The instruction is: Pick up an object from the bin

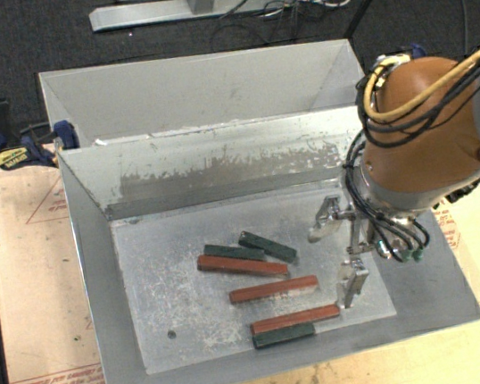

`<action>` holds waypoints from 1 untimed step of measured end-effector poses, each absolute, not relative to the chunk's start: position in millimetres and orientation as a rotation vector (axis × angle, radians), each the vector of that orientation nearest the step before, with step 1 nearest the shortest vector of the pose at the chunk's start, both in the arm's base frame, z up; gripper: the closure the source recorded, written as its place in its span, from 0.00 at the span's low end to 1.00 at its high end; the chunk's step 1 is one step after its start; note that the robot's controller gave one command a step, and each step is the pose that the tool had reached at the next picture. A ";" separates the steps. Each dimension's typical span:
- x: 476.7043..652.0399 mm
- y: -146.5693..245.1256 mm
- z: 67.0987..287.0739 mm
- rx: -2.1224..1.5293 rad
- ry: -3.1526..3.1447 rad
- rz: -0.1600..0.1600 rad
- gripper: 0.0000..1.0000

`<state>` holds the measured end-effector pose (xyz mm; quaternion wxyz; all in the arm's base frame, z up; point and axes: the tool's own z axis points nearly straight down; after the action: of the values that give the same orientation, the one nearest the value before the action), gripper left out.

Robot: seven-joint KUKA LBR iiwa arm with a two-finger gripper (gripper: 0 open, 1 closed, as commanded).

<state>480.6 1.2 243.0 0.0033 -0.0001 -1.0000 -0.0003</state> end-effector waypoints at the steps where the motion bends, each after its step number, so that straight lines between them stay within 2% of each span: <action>1: 481.9 1.2 246.0 0.000 -3.141 -0.001 0.00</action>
Offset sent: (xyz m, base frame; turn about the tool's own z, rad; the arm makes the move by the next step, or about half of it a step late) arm 0.0155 -0.0569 -0.1610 0.0238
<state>481.9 1.2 246.0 0.0001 -0.0001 -1.0000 -0.0003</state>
